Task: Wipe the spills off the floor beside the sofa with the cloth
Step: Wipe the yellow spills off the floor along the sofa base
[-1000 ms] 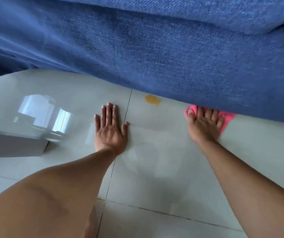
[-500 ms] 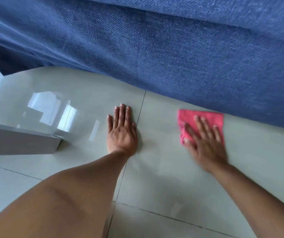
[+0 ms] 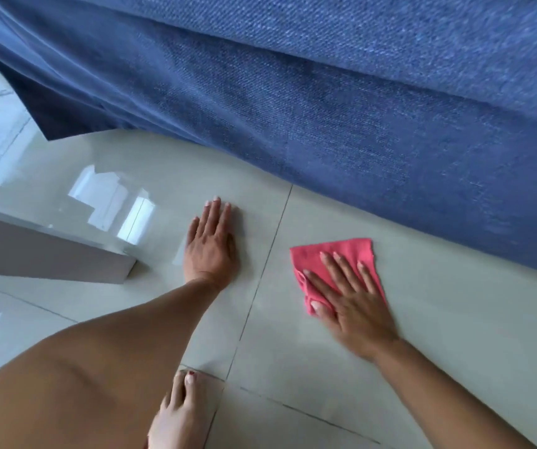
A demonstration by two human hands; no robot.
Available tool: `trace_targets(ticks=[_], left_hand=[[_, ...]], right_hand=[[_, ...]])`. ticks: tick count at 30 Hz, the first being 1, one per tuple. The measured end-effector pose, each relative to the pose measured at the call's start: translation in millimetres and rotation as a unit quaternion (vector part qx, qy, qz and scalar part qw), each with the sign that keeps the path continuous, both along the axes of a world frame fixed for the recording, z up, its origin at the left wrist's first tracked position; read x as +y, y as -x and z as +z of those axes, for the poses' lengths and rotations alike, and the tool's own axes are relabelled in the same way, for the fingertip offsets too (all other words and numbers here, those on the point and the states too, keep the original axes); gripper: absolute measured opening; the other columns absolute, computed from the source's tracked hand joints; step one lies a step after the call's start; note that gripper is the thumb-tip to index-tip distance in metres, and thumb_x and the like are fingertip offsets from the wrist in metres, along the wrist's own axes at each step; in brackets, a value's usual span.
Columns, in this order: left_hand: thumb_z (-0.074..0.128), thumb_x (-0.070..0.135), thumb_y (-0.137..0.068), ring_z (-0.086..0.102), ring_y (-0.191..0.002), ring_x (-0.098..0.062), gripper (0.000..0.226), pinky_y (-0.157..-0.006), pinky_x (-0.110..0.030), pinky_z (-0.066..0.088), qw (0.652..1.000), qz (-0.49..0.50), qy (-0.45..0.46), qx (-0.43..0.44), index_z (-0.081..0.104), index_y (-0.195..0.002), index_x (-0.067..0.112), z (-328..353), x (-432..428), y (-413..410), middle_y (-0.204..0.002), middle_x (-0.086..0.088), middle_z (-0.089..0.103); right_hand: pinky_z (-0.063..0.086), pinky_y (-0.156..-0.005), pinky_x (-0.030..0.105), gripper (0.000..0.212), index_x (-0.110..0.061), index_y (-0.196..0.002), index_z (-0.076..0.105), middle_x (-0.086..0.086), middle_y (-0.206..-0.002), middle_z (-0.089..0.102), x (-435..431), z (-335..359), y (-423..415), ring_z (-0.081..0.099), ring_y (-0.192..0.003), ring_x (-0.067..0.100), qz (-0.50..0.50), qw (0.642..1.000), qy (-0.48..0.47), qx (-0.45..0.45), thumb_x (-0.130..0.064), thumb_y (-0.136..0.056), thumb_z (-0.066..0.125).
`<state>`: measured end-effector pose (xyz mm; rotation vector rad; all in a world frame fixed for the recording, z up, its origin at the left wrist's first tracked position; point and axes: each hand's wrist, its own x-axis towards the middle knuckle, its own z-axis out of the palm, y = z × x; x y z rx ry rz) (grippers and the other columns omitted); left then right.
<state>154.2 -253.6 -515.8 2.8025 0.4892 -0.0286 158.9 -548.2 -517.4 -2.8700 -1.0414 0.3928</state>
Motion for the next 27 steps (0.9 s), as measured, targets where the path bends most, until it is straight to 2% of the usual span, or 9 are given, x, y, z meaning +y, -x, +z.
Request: trace_targets(ticks=[3,7,9,13,16,18,21,24,27], left_hand=[[0.014,0.036,-0.096,-0.001,-0.151,-0.019,0.064,-0.123,-0.039,0.001,0.998,0.036,-0.039,0.042,0.009,-0.155,0.013,-8.5,19.2,8.3,-0.164,-0.004,0.003],[0.011,0.038,-0.096,-0.002,-0.151,-0.018,0.065,-0.122,-0.039,0.000,0.998,0.031,-0.048,0.034,0.009,-0.156,0.014,-15.1,17.6,8.7,-0.164,-0.002,0.002],[0.010,0.038,-0.096,-0.003,-0.151,-0.018,0.064,-0.122,-0.039,-0.001,0.998,0.027,-0.043,0.034,0.008,-0.156,0.014,-14.3,19.8,8.9,-0.164,-0.002,0.002],[0.009,0.038,-0.096,-0.003,-0.151,-0.017,0.065,-0.122,-0.039,-0.001,0.998,0.023,-0.046,0.034,0.008,-0.156,0.014,-15.2,21.7,7.6,-0.164,-0.003,0.003],[0.011,0.038,-0.096,-0.002,-0.151,-0.017,0.064,-0.122,-0.039,-0.001,0.998,0.028,-0.047,0.036,0.009,-0.155,0.014,-17.4,21.4,9.2,-0.164,-0.003,0.004],[0.013,0.036,-0.097,-0.001,-0.151,-0.017,0.063,-0.122,-0.039,-0.001,0.998,0.031,-0.046,0.032,0.009,-0.155,0.014,-18.8,19.4,10.4,-0.164,-0.003,0.005],[0.015,0.035,-0.098,-0.001,-0.151,-0.017,0.061,-0.122,-0.039,-0.001,0.998,0.038,-0.041,0.028,0.010,-0.156,0.015,-18.2,18.0,10.5,-0.164,-0.002,0.005],[0.016,0.035,-0.098,-0.001,-0.151,-0.018,0.061,-0.122,-0.039,-0.002,0.998,0.037,-0.041,0.025,0.009,-0.156,0.015,-17.1,17.1,9.9,-0.164,-0.002,0.004],[0.014,0.036,-0.097,-0.001,-0.151,-0.018,0.062,-0.122,-0.039,-0.001,0.998,0.035,-0.045,0.033,0.009,-0.156,0.015,-16.1,18.3,9.3,-0.164,-0.003,0.003]], right_hand=[[0.006,-0.122,0.048,0.062,-0.041,-0.154,0.014,-0.002,-0.166,0.006,-25.1,1.6,-36.2,0.008,-0.153,0.020,-0.184,0.982,0.043,-0.002,-0.057,-0.094,0.016],[0.010,-0.120,0.053,0.063,-0.035,-0.150,0.032,0.006,-0.158,0.034,49.2,2.0,-102.5,0.026,-0.145,0.028,-0.345,0.938,0.025,-0.003,-0.058,-0.094,0.013],[0.007,-0.120,0.054,0.059,-0.036,-0.150,0.030,0.004,-0.159,0.032,99.1,2.0,-115.6,0.023,-0.146,0.027,-0.314,0.949,0.011,0.020,-0.058,-0.097,0.017],[0.002,-0.120,0.054,0.059,-0.038,-0.154,0.020,0.005,-0.165,0.013,167.2,-1.0,-70.9,0.012,-0.152,0.026,-0.130,0.991,-0.014,-0.009,-0.053,-0.097,0.025],[0.008,-0.120,0.053,0.058,-0.040,-0.153,0.023,0.003,-0.165,0.014,135.5,1.3,-15.1,0.014,-0.152,0.024,0.026,0.999,-0.027,0.011,-0.054,-0.097,0.027],[0.009,-0.120,0.051,0.059,-0.043,-0.153,0.020,0.000,-0.165,0.012,81.6,0.8,-4.8,0.013,-0.152,0.023,0.068,0.997,-0.017,0.015,-0.055,-0.097,0.031],[0.009,-0.121,0.048,0.058,-0.044,-0.153,0.017,-0.001,-0.165,0.010,23.8,0.9,-37.5,0.012,-0.152,0.023,-0.086,0.996,0.030,-0.009,-0.056,-0.097,0.021],[0.007,-0.121,0.051,0.060,-0.043,-0.153,0.016,0.002,-0.164,0.020,48.6,2.5,-89.1,0.017,-0.150,0.025,-0.272,0.962,0.032,-0.009,-0.057,-0.095,0.012],[0.003,-0.120,0.054,0.060,-0.040,-0.153,0.018,0.004,-0.163,0.022,114.5,1.5,-105.5,0.015,-0.149,0.027,-0.287,0.958,0.010,0.016,-0.058,-0.097,0.018]])
